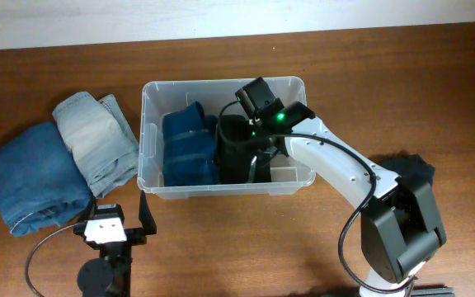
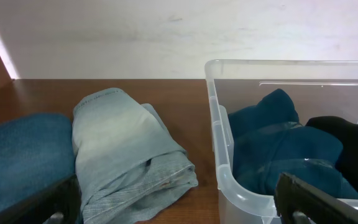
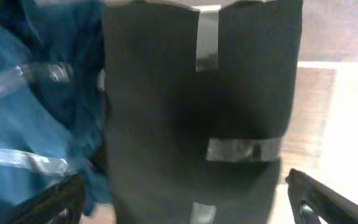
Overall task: Pack container
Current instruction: 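Press the black item down into the bin with the right gripper, then open the right gripper and withdraw it to the right side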
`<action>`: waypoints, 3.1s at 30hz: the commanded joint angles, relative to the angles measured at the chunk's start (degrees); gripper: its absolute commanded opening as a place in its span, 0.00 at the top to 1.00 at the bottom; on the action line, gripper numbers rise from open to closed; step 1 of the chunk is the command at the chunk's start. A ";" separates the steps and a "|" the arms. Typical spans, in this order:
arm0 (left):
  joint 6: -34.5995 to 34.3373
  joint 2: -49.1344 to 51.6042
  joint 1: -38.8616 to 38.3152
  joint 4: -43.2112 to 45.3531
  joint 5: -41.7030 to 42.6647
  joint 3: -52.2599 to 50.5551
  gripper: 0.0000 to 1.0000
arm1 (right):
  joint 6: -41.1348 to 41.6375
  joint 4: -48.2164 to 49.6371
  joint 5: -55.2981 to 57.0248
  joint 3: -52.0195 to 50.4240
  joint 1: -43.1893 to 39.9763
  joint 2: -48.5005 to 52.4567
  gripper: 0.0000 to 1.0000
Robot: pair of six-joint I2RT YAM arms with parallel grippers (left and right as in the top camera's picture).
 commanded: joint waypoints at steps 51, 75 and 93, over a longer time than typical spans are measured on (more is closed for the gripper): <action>0.87 -0.28 0.35 0.15 0.61 -0.37 0.01 | -14.23 -0.74 -5.86 0.76 -3.13 7.41 0.96; 0.87 -0.28 0.35 0.15 0.61 -0.37 0.01 | -17.18 -9.11 0.02 12.39 -4.59 3.72 0.91; 0.87 -0.28 0.33 0.15 0.61 -0.37 0.01 | -15.06 -34.12 7.13 22.71 -22.73 -1.86 0.96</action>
